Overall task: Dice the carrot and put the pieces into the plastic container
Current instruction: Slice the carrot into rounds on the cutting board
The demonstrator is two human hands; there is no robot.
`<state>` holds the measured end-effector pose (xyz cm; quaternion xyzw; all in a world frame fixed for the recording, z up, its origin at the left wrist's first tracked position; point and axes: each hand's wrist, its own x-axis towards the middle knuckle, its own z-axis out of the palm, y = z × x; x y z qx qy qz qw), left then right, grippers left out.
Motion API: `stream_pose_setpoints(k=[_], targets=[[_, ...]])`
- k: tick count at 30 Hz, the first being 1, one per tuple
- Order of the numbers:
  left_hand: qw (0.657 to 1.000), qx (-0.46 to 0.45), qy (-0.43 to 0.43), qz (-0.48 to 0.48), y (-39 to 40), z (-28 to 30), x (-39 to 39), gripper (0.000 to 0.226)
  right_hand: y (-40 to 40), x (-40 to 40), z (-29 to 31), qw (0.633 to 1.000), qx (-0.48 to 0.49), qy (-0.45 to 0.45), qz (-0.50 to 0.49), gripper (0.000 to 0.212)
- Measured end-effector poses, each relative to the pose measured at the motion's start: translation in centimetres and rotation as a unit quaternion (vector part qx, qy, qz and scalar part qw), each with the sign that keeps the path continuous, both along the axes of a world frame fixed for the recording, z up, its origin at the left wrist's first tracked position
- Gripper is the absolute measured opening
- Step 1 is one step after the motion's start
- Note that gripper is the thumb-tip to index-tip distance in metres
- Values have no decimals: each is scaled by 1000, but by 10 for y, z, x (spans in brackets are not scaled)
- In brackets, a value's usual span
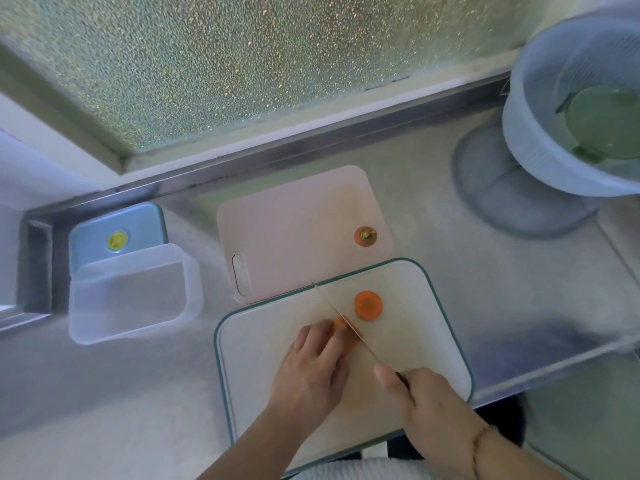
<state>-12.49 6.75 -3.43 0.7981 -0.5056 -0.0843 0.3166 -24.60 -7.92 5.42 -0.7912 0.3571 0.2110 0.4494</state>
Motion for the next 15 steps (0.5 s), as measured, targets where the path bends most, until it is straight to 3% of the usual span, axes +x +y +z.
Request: stream_pose_setpoints(k=[2,8,15], targets=[[1000,-17,-2,-4,-2,2,-1,36,1,9,-8,1000,25,-7,-14,66],[1000,-23,-2,5,0,1,-3,32,3,28,-29,997,23,-65,-24,76],[999,-27,-14,23,1,1,3,38,1,13,-7,997,-5,-69,-28,64]])
